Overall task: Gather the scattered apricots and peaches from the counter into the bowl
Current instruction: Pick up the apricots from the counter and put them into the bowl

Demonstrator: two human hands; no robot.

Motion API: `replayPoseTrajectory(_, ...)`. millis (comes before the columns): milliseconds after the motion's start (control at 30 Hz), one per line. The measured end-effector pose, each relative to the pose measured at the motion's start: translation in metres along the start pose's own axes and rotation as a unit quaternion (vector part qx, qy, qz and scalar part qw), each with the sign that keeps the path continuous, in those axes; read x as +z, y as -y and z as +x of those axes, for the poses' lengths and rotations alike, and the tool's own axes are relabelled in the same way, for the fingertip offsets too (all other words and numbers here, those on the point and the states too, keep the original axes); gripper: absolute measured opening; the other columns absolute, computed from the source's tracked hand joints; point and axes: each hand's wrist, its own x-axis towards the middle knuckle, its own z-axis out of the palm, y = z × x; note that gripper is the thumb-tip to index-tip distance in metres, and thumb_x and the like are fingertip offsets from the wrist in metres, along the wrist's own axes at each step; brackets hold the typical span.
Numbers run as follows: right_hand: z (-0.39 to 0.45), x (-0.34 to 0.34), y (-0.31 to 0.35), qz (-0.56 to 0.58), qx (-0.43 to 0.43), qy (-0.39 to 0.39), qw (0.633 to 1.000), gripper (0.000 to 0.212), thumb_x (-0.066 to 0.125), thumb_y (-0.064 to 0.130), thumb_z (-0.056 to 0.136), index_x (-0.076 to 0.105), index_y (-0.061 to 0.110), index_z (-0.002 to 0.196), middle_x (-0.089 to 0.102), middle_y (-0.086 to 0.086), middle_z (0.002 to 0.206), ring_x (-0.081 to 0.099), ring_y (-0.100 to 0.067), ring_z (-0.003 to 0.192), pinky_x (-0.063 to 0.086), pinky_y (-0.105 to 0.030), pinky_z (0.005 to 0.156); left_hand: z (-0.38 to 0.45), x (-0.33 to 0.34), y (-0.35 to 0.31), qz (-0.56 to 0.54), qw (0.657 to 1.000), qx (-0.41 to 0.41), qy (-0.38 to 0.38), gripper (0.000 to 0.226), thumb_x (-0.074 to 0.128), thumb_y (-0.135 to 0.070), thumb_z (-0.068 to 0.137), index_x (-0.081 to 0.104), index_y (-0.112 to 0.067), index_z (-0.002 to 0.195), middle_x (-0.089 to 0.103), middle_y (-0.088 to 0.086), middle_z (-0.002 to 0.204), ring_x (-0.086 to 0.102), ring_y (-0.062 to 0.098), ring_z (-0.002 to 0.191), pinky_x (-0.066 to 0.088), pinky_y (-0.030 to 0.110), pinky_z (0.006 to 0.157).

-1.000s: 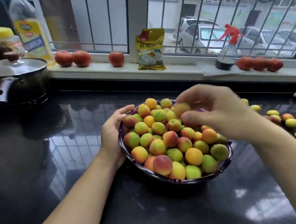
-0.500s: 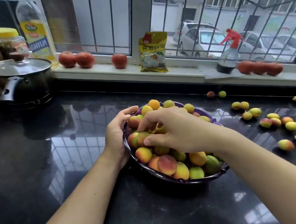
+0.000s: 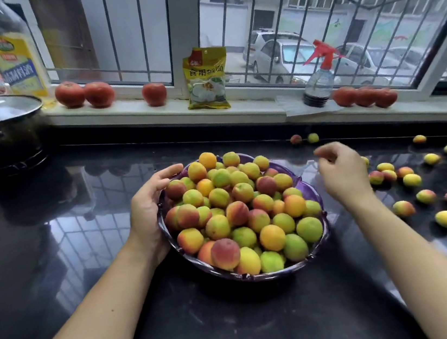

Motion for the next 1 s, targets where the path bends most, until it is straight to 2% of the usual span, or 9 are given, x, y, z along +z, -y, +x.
replayPoseTrajectory(100, 0.001, 0.009, -0.049, -0.178, 0.070, 0.002, 0.981, 0.042, 0.053, 0.011, 0.094, 0.054, 0.010, 0.135, 0.040, -0.019, 0.140, 0.052, -0.041, 0.116, 0.044, -0.044, 0.096, 0.001, 0.000, 0.001, -0.001, 1.000, -0.002, -0.001, 0.041, 0.039, -0.017, 0.101, 0.066, -0.005, 0.128, 0.071, 0.021, 0.130, 0.072, 0.034, 0.115, 0.056, 0.048, 0.101)
replayPoseTrajectory(267, 0.013, 0.022, -0.058, -0.280, 0.110, 0.052, 0.952, 0.057, 0.043, 0.026, 0.096, 0.031, 0.020, 0.152, 0.011, -0.020, 0.161, 0.041, -0.046, 0.130, 0.039, -0.050, 0.104, 0.000, 0.001, 0.001, 0.011, 1.000, 0.000, -0.006, 0.042, 0.038, -0.018, 0.102, 0.066, -0.004, 0.131, 0.073, 0.018, 0.126, 0.072, 0.031, 0.113, 0.058, 0.044, 0.097)
replayPoseTrajectory(433, 0.014, 0.022, -0.059, -0.294, 0.112, 0.042, 0.948, 0.038, 0.041, 0.024, 0.096, 0.046, 0.009, 0.130, 0.031, -0.025, 0.146, 0.049, -0.047, 0.117, 0.042, -0.049, 0.095, -0.002, 0.001, 0.000, 0.010, 1.000, 0.000, -0.006, 0.045, 0.038, -0.018, 0.102, 0.064, -0.002, 0.135, 0.070, 0.022, 0.133, 0.071, 0.033, 0.115, 0.055, 0.048, 0.103)
replayPoseTrajectory(533, 0.009, 0.019, -0.058, -0.243, 0.093, -0.024, 0.965, 0.033, 0.048, 0.014, 0.094, 0.048, 0.006, 0.126, 0.032, -0.023, 0.139, 0.050, -0.047, 0.112, 0.044, -0.046, 0.088, -0.002, 0.001, 0.000, 0.007, 1.000, -0.003, -0.008, 0.044, 0.038, -0.018, 0.102, 0.064, -0.003, 0.134, 0.069, 0.023, 0.132, 0.071, 0.034, 0.114, 0.055, 0.050, 0.104)
replayPoseTrajectory(600, 0.009, 0.018, -0.060, -0.236, 0.103, -0.032, 0.966, 0.031, 0.047, 0.012, 0.096, 0.049, 0.007, 0.126, 0.032, -0.023, 0.139, 0.049, -0.045, 0.112, 0.042, -0.044, 0.086, -0.001, 0.000, 0.000, 0.006, 1.000, -0.005, -0.009, 0.043, 0.038, -0.018, 0.102, 0.066, -0.004, 0.132, 0.070, 0.022, 0.131, 0.071, 0.035, 0.116, 0.056, 0.049, 0.101)
replayPoseTrajectory(700, 0.012, 0.020, -0.068, -0.271, 0.091, 0.002, 0.958, 0.029, 0.044, 0.013, 0.099, 0.054, 0.004, 0.125, 0.046, -0.027, 0.133, 0.050, -0.047, 0.116, 0.044, -0.046, 0.094, -0.002, 0.000, 0.000, 0.004, 1.000, -0.007, -0.012, 0.043, 0.038, -0.018, 0.102, 0.065, -0.003, 0.133, 0.071, 0.022, 0.131, 0.068, 0.039, 0.123, 0.055, 0.052, 0.104)
replayPoseTrajectory(800, 0.012, 0.021, -0.070, -0.258, 0.075, -0.009, 0.963, 0.028, 0.050, 0.018, 0.100, 0.056, 0.004, 0.124, 0.053, -0.028, 0.126, 0.052, -0.046, 0.115, 0.045, -0.047, 0.095, -0.002, 0.001, -0.001, 0.006, 1.000, -0.007, -0.012, 0.043, 0.038, -0.019, 0.103, 0.065, -0.004, 0.132, 0.070, 0.023, 0.132, 0.066, 0.041, 0.125, 0.052, 0.056, 0.109)
replayPoseTrajectory(900, 0.011, 0.021, -0.069, -0.201, 0.033, -0.021, 0.979, 0.030, 0.051, 0.020, 0.100, 0.058, 0.009, 0.127, 0.056, -0.025, 0.120, 0.055, -0.043, 0.110, 0.046, -0.042, 0.089, -0.002, 0.001, 0.000, 0.008, 1.000, -0.007, -0.012, 0.042, 0.038, -0.020, 0.103, 0.066, -0.005, 0.131, 0.071, 0.022, 0.131, 0.069, 0.039, 0.121, 0.053, 0.055, 0.107)
replayPoseTrajectory(1000, 0.008, 0.019, -0.060, -0.100, -0.023, -0.034, 0.994, 0.026, 0.056, 0.019, 0.100, 0.062, 0.010, 0.124, 0.062, -0.020, 0.114, 0.058, -0.037, 0.104, 0.039, -0.030, 0.082, -0.002, 0.002, -0.001, 0.016, 1.000, -0.005, -0.010, 0.041, 0.038, -0.019, 0.103, 0.066, -0.005, 0.130, 0.073, 0.020, 0.125, 0.072, 0.034, 0.112, 0.057, 0.050, 0.101)
